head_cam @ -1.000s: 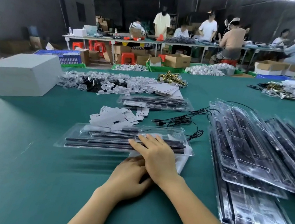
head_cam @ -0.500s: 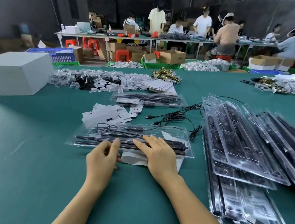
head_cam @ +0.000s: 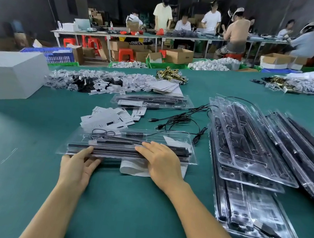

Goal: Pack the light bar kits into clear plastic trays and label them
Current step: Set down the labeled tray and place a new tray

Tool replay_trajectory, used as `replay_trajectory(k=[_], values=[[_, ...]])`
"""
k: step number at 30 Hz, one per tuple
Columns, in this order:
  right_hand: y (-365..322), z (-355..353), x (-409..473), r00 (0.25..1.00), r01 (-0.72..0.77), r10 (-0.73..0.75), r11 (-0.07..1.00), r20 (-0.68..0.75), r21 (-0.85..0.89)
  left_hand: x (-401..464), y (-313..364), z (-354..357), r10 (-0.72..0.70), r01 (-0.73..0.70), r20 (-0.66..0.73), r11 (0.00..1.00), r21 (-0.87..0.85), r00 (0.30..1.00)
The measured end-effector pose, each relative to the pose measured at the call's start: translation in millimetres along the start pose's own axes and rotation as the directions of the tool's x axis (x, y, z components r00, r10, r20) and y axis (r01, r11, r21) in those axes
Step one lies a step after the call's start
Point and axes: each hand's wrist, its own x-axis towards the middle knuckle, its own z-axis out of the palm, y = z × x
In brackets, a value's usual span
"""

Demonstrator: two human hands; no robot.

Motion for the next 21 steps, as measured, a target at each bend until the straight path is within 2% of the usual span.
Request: replay_trajectory(k=[3, 4, 6, 7, 9, 11, 14, 17, 20, 21], values=[[1.4, 2.7, 0.7, 0.996, -0.060, 0.056, 0.996, 0.069, 0.063, 2.5, 0.2, -1.3, -0.005, 0.005, -0.013, 1.000, -0.020, 1.000], [-0.3, 3.6, 1.0, 0.995, -0.093, 0.089, 0.992, 0.054, 0.085, 2.6, 0.6, -1.2, -0.009, 0.008, -0.011, 0.999, -0.035, 1.000], [-3.9, 3.7, 0.8, 0.979, -0.180, 0.192, 0.972, -0.066, 0.153, 3.2, 0.8, -1.4, -0.010, 0.010, -0.009, 0.999, -0.051, 1.000], [-3.9, 3.0, 0.4, 0.952, -0.237, 0.265, 0.954, -0.152, 0.181, 3.3, 0.8, -1.6, -0.008, 0.008, -0.008, 0.998, -0.056, 1.000], [-0.5, 1.0, 0.2, 0.852, -0.364, 0.426, 0.900, -0.304, 0.239, 4.5, 0.9, -1.6, -0.006, 0.005, -0.006, 0.997, -0.074, 1.000], [2.0, -2.7, 1.2, 0.729, -0.512, 0.585, 0.811, -0.356, 0.282, 5.8, 1.4, -1.1, -0.004, 0.003, -0.012, 0.996, -0.091, 1.000], [2.0, -10.0, 2.7, 0.596, -0.656, 0.737, 0.676, -0.320, 0.336, 5.3, 1.6, -0.9, 0.017, -0.018, -0.010, 0.995, -0.097, 1.000], [6.0, -14.2, 3.3, 0.543, -0.696, 0.805, 0.591, -0.240, 0.407, 5.6, 2.7, -2.9, 0.039, -0.041, -0.021, 0.992, -0.118, 0.999], [12.0, -20.3, 4.2, 0.440, -0.711, 0.888, 0.436, -0.135, 0.552, 6.6, 4.4, -4.8, 0.012, -0.021, -0.046, 0.983, -0.185, 0.999], [13.0, -21.8, 4.4, 0.428, -0.703, 0.899, 0.396, -0.093, 0.590, 6.0, 5.2, -4.4, 0.008, -0.017, -0.047, 0.976, -0.216, 0.999]])
